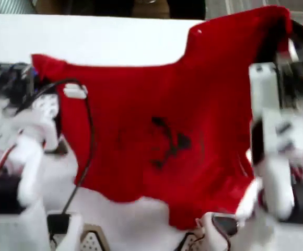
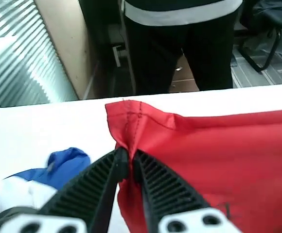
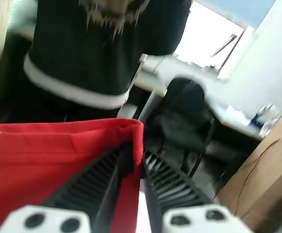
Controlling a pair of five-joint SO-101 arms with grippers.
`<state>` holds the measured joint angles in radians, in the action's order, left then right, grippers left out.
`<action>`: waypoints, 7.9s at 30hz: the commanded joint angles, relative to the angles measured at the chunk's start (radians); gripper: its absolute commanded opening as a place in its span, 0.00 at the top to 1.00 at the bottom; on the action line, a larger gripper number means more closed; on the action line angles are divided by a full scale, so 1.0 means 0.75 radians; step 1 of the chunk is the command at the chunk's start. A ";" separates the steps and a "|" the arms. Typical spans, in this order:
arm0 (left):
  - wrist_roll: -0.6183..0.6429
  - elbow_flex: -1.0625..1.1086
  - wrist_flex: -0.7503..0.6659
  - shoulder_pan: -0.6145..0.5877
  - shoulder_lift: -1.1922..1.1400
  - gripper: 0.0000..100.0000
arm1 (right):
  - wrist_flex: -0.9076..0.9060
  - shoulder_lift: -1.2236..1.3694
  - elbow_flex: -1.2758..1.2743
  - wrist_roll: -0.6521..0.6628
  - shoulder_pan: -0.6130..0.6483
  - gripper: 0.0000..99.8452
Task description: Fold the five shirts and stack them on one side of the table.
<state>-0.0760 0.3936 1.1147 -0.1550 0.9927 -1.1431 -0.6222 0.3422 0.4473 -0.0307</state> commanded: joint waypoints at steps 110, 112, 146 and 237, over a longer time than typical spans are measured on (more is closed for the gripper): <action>-0.074 -2.487 0.902 0.061 -2.445 0.98 | -0.733 1.979 1.766 0.020 -0.089 0.98; -0.074 -2.421 0.904 0.061 -2.381 0.98 | -0.809 1.940 1.766 0.061 -0.089 0.98; -0.063 -0.660 -0.336 0.072 -1.821 0.98 | -0.562 1.038 0.374 0.082 -0.046 0.98; -0.133 -0.815 -0.305 0.016 -1.821 0.98 | 0.668 0.678 -0.882 0.090 -0.152 0.98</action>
<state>-0.2110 0.1158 0.8493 -0.1396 -0.1642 -0.6137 -0.3230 -0.5585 0.5470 -0.1565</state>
